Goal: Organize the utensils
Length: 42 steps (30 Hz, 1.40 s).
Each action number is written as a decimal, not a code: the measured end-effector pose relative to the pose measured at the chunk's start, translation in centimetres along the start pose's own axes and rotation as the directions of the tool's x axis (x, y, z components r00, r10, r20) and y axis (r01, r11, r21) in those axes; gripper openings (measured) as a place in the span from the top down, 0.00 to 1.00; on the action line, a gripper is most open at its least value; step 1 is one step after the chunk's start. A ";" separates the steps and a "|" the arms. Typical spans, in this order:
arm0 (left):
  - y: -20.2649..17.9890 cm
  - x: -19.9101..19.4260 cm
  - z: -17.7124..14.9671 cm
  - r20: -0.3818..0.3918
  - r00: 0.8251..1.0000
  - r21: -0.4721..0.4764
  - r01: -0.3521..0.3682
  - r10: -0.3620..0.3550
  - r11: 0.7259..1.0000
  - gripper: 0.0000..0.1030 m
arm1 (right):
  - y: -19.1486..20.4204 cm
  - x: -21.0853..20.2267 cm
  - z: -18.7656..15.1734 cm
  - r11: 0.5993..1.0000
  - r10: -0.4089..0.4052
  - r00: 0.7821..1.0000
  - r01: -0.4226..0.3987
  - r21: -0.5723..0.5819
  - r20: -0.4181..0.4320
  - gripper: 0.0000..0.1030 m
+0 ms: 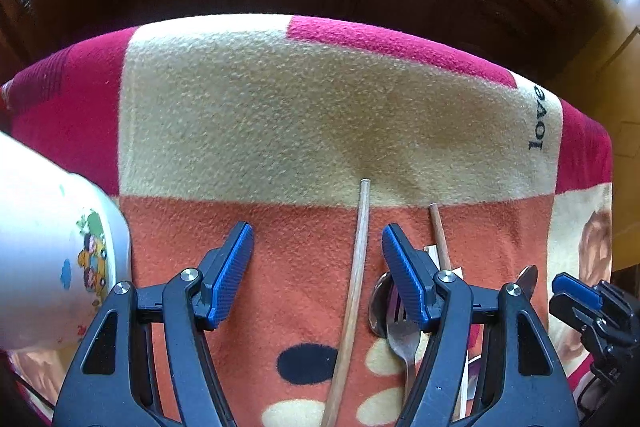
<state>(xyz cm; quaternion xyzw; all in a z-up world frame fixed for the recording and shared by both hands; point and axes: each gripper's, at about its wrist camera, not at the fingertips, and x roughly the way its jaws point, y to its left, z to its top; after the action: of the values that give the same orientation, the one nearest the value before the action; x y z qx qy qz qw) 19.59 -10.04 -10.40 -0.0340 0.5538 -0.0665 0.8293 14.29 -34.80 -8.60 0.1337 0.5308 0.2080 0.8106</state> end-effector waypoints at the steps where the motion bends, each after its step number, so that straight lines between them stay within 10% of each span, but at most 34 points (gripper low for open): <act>1: -0.2 0.2 0.1 0.000 1.000 0.006 -0.002 0.002 1.000 0.37 | 0.0 0.2 0.1 1.000 -0.005 1.000 0.005 -0.007 -0.004 0.76; 11: -1.4 0.8 1.0 -0.006 1.000 0.078 0.025 -0.024 0.997 0.95 | -0.3 3.5 0.4 1.000 0.004 1.000 -0.004 -0.031 0.000 0.89; 23: 1.0 -7.2 -1.4 0.109 0.984 0.046 0.137 -0.141 0.990 0.96 | 1.3 -1.9 0.1 0.997 -0.012 0.994 0.021 -0.076 0.110 0.99; 42: 6.2 -23.1 -3.3 0.369 0.901 -0.003 0.249 -0.230 0.969 0.96 | 11.6 -11.2 2.8 0.967 0.071 0.950 0.010 -0.256 0.303 0.99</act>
<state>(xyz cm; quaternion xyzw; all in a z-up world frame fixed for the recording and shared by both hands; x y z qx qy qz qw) 8.27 -0.40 8.62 -0.1342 0.3828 -0.1467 0.9022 10.67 -29.99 6.66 0.0680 0.3641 0.2633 0.8908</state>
